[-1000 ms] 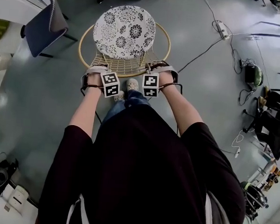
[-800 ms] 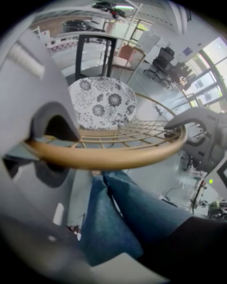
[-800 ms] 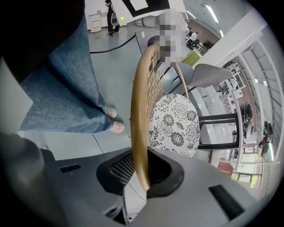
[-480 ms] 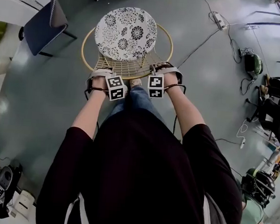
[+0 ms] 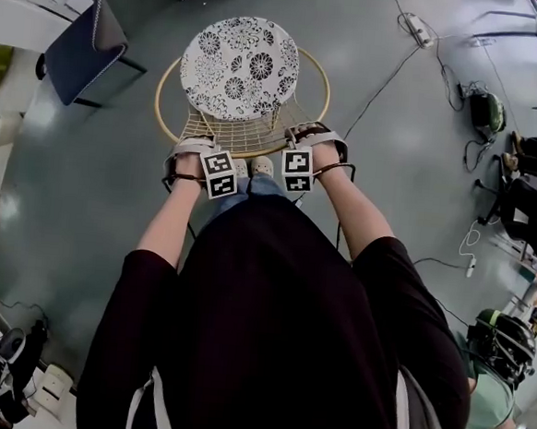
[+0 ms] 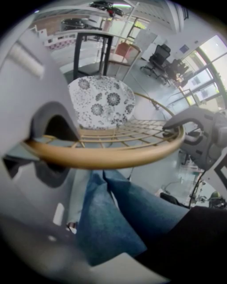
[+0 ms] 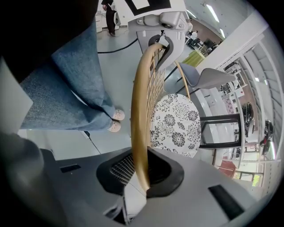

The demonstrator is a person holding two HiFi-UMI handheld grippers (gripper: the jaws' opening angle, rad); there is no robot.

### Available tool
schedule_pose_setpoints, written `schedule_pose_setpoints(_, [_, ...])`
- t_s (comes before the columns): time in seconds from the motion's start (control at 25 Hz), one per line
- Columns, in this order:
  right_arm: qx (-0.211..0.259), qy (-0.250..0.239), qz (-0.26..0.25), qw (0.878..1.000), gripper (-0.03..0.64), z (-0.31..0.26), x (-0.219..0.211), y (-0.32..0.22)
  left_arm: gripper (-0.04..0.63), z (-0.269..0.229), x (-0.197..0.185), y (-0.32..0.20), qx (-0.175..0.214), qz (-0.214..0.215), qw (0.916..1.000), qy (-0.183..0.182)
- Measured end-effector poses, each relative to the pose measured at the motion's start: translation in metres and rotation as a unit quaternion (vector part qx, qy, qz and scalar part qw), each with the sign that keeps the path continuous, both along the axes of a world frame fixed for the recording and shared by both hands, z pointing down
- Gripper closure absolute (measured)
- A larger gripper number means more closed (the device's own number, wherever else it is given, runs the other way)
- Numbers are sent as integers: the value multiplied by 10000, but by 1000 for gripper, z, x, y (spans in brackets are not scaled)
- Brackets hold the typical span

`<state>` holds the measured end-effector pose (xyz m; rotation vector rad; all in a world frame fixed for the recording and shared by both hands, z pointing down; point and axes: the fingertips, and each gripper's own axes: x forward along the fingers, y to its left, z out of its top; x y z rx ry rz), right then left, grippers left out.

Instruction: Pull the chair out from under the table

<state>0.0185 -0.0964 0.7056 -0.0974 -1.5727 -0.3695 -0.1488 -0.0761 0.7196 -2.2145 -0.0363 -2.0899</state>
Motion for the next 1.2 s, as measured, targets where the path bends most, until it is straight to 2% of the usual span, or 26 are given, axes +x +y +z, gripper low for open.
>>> schedule_pose_setpoints(0.24, [-15, -14, -62, 10000, 563, 0, -1, 5, 548, 0, -2, 4, 11, -17, 10000, -60])
schedule_pose_setpoints(0.4, [-144, 59, 84, 9998, 563, 3, 1, 2, 537, 2, 1, 2, -9, -114, 9999, -40])
schedule_pose_setpoints(0.44, [-206, 70, 149, 9997, 561, 4, 3, 3, 515, 1, 2, 4, -37, -167, 9999, 8])
schedule_pose_setpoints(0.48, [-280, 51, 225, 9993, 553, 4, 2, 6, 454, 1, 4, 7, -86, -238, 9996, 80])
schedule_pose_setpoints(0.52, [-332, -13, 299, 9990, 505, 3, 1, 7, 391, 0, 4, 10, -129, -318, 9993, 177])
schedule_pose_setpoints(0.56, [-332, -113, 356, 9987, 475, 1, -2, 8, 364, -2, 5, 11, -140, -403, 9987, 294])
schedule_pose_setpoints(0.64, [-201, -328, 403, 9984, 471, -10, -4, 5, 365, -11, 4, 10, -109, -601, 9966, 557])
schedule_pose_setpoints(0.76, [11, -521, 436, 9977, 471, -33, 5, 0, 372, -36, 1, 13, -169, -869, 9916, 942])
schedule_pose_setpoints(0.92, [22, -970, 642, 9932, 472, -70, 10, -5, 446, -73, -10, 12, -60, -919, 9885, 1201])
schedule_pose_setpoints(0.96, [95, -1126, 734, 9909, 479, -81, 8, -9, 480, -83, -13, 7, 52, -949, 9877, 1245])
schedule_pose_setpoints(1.04, [379, -1423, 968, 9844, 566, -104, 5, -23, 570, -105, -19, -7, 360, -1123, 9833, 1383])
schedule_pose_setpoints(1.12, [712, -1682, 1251, 9752, 583, -128, 1, -41, 586, -129, -24, -28, 766, -1359, 9756, 1547])
schedule_pose_setpoints(1.2, [1100, -1929, 1477, 9638, 591, -156, -4, -61, 588, -156, -27, -50, 1201, -1581, 9643, 1751])
